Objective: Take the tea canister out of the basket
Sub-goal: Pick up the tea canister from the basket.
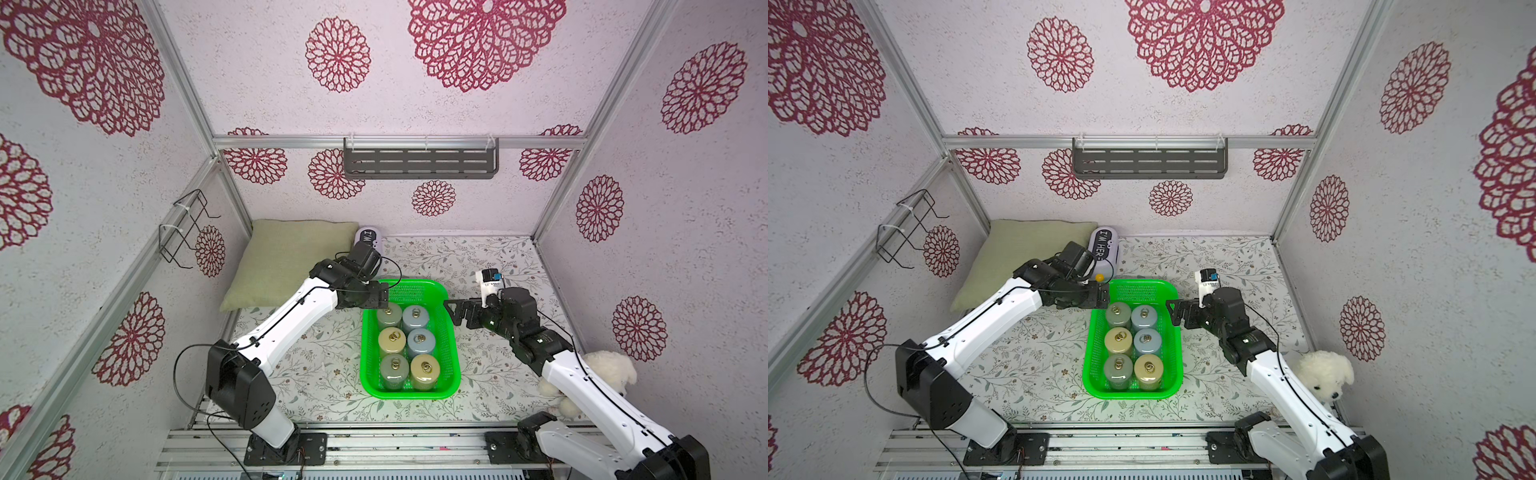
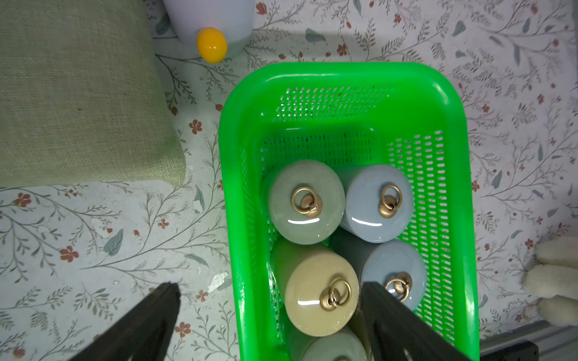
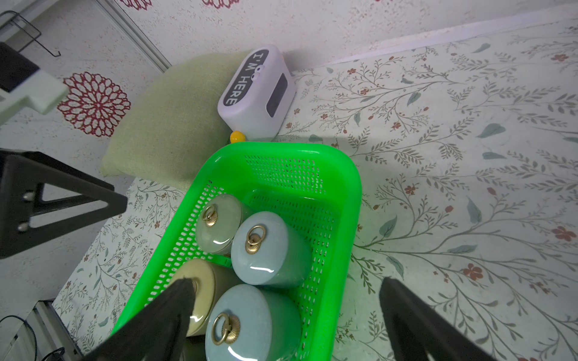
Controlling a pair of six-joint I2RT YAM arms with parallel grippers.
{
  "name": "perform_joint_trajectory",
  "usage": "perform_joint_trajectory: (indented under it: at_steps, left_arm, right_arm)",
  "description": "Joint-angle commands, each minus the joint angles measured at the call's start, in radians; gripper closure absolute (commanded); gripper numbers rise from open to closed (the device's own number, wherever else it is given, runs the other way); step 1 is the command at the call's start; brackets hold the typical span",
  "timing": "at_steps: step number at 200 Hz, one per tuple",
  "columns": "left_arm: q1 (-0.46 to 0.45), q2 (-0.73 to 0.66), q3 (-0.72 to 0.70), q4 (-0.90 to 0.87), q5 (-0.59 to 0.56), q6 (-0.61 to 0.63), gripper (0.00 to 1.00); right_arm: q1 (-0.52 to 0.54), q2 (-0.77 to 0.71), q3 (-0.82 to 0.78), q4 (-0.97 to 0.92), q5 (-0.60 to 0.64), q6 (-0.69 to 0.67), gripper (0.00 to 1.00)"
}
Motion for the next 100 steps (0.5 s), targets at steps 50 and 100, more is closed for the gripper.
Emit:
perform_joint_trajectory:
  at_steps: [50, 100]
  left_arm:
    - [-0.039, 0.200, 0.200, -0.234, 0.019, 0.045, 0.03]
    - [-0.059, 0.292, 0.272, -0.255, 0.039, 0.070, 0.03]
  right_arm:
    - [0.010, -0.065, -0.032, 0.056, -0.119, -0.018, 0.01]
    - [0.024, -0.081, -0.040, 0.069, -0.145, -0.020, 0.01]
